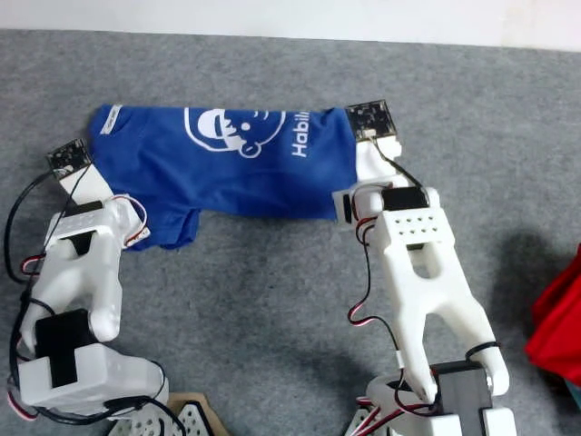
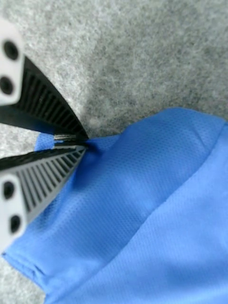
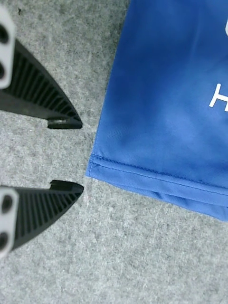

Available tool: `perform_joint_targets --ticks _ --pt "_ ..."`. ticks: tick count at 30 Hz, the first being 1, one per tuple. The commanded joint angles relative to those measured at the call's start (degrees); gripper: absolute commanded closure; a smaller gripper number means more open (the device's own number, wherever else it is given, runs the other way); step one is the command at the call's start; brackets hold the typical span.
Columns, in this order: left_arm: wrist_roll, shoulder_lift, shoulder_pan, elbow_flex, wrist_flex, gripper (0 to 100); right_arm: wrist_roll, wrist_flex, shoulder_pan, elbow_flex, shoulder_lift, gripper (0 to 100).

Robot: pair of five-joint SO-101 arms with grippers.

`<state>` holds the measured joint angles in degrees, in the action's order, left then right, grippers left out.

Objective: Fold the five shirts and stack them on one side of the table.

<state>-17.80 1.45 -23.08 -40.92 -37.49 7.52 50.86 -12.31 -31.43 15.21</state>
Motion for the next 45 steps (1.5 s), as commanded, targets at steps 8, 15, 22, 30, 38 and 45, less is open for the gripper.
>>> perform_joint_targets --ticks 8,15,22,30,38,45 --pt "0.4 13.9 -0.4 7.9 -12.6 99 -0.6 -3.5 -1.4 -2.9 2.3 81.7" --pt "0.4 9.8 -0.2 18.8 -20.5 99 -0.6 -3.3 -1.5 -3.1 2.3 81.7" --pt "0.3 -5.2 -0.1 33.9 -22.2 99 -0.6 -3.6 -1.7 -4.4 2.4 81.7" --pt "-2.0 -16.0 4.3 48.1 -22.2 99 -0.6 -3.6 -4.5 -5.0 2.3 81.7" --pt "-7.4 -25.3 5.3 57.6 -22.2 99 -0.6 -5.6 -4.6 -7.5 2.3 81.7" --pt "-7.9 -33.4 3.1 65.0 -22.8 87 -0.4 -7.3 -5.2 -9.2 2.4 81.7"
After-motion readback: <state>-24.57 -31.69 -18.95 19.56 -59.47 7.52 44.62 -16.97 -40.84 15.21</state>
